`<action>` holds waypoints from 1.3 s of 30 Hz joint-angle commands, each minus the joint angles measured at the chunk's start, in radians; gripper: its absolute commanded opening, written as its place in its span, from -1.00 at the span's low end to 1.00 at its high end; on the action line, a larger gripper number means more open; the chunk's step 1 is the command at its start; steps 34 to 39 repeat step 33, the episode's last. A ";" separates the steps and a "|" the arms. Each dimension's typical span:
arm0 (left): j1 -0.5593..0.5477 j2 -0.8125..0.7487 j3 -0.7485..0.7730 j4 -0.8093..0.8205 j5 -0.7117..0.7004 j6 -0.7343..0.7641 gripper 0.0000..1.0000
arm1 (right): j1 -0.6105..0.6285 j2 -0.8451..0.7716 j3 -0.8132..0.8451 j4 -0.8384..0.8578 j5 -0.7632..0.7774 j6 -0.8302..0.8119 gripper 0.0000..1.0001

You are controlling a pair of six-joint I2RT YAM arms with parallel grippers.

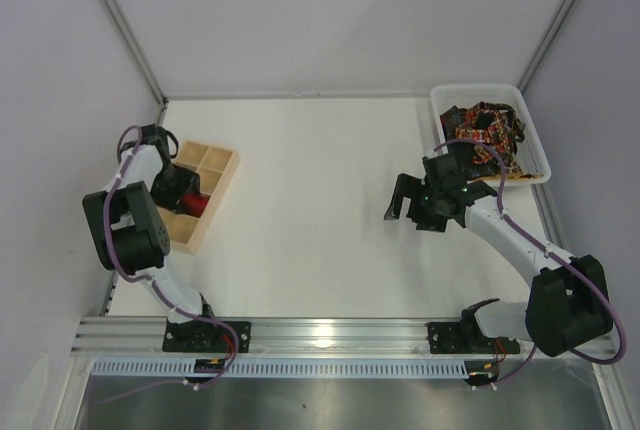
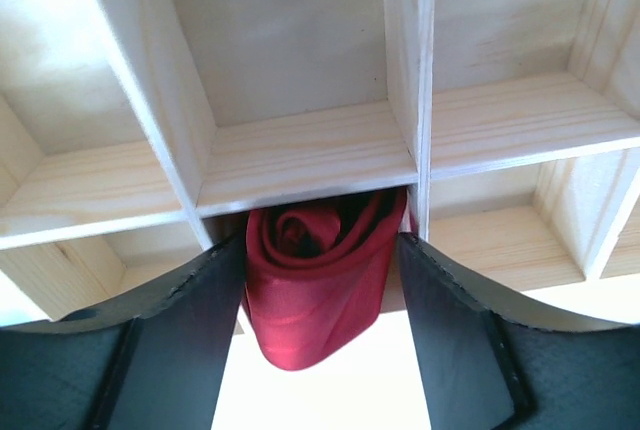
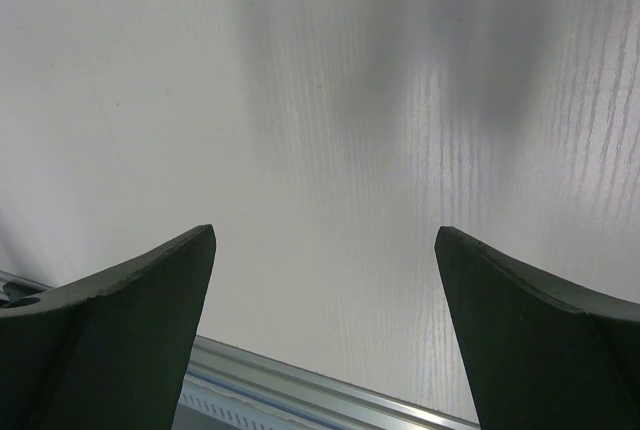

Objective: Roll the ties
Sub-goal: Place the rolled tie into the container

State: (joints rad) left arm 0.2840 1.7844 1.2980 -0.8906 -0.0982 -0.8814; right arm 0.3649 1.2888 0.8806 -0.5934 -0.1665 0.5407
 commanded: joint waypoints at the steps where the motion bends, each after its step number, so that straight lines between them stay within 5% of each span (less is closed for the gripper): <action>1: 0.003 -0.074 0.020 -0.034 0.009 0.021 0.49 | -0.006 -0.014 -0.008 0.027 -0.008 -0.013 0.99; 12: -0.011 -0.178 0.018 -0.109 -0.017 0.009 0.62 | -0.006 -0.013 -0.008 0.024 -0.015 -0.013 0.99; 17: -0.069 -0.354 -0.014 -0.120 -0.051 0.030 0.72 | -0.004 -0.011 -0.012 0.035 -0.063 -0.073 0.99; 22: -0.321 -0.511 -0.037 -0.105 -0.116 0.096 1.00 | -0.006 -0.008 -0.055 0.070 -0.114 -0.151 0.99; 27: -0.612 -0.680 -0.190 0.004 -0.121 0.102 1.00 | -0.006 -0.100 -0.149 0.181 -0.200 -0.148 0.99; 33: -0.746 -1.024 -0.506 0.340 0.073 0.075 0.99 | 0.008 -0.261 -0.292 0.405 -0.269 -0.111 1.00; 39: -0.746 -1.024 -0.506 0.340 0.073 0.075 0.99 | 0.008 -0.261 -0.292 0.405 -0.269 -0.111 1.00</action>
